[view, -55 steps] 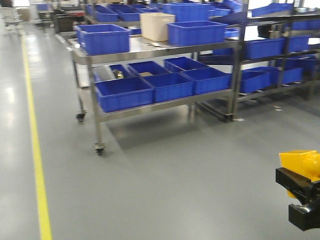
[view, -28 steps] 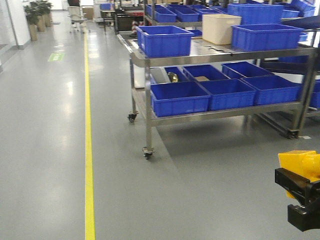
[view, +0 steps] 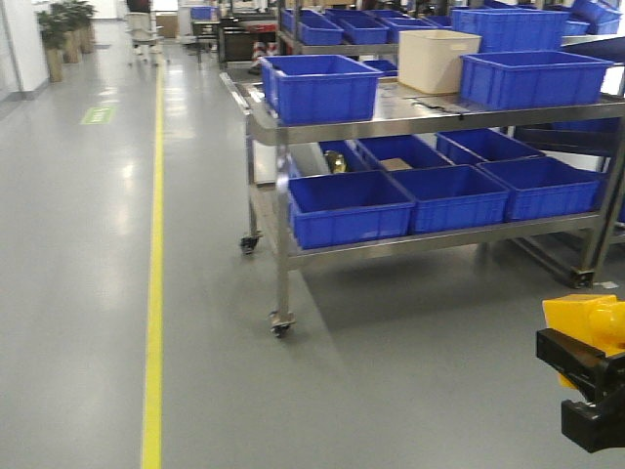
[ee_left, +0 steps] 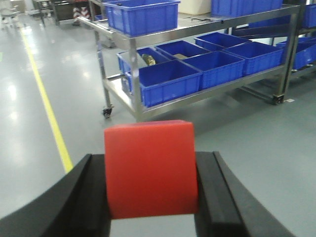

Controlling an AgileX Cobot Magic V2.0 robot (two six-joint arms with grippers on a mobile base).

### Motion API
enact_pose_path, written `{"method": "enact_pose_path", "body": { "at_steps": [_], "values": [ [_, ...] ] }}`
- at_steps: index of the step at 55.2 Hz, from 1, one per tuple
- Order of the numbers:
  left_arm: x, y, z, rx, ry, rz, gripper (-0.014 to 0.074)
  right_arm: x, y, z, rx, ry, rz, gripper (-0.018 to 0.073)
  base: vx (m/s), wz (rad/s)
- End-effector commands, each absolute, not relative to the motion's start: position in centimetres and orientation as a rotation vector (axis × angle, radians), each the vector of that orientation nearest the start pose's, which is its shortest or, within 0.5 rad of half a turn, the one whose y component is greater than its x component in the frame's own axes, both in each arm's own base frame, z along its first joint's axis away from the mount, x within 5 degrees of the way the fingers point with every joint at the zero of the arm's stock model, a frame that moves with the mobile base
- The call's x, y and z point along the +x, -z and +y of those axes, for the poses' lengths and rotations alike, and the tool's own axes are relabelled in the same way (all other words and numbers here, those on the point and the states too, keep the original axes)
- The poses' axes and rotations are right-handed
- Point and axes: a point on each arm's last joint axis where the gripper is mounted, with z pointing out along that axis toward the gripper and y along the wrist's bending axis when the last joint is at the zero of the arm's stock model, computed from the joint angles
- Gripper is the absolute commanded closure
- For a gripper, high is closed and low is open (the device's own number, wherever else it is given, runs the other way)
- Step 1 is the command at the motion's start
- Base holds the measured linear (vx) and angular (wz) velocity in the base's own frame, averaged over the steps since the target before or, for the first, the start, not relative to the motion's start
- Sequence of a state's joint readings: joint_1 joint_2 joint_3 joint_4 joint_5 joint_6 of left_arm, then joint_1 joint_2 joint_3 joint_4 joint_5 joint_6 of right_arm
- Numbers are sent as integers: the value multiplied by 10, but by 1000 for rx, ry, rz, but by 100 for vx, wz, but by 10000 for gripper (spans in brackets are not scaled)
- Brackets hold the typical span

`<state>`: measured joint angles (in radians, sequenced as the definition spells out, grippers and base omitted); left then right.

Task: Pick red and yellow blocks into blue bin
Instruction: 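Drive the base to the blue bin holding both blocks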

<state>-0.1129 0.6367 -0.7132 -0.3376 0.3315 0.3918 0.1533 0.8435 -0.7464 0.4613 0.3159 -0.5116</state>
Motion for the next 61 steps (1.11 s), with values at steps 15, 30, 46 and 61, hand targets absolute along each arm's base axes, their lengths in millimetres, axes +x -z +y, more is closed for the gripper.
{"method": "enact_pose_path", "body": {
  "at_steps": [15,30,46,61],
  "values": [
    [126,-387,-23,193,128,1602,594,175,-370,37,-261,-165,1742,569,49,-45],
    [126,-387,-23,193,128,1602,594,175,-370,37,-260,-164,1741,569,51,-52],
    [126,-387,-23,193,128,1602,594,175,-370,37,-260,-164,1741,569,52,-48],
    [127,-387,-23,193,128,1603,594,176,-369,37,-264,-167,1753,569,53,-40]
  ]
}}
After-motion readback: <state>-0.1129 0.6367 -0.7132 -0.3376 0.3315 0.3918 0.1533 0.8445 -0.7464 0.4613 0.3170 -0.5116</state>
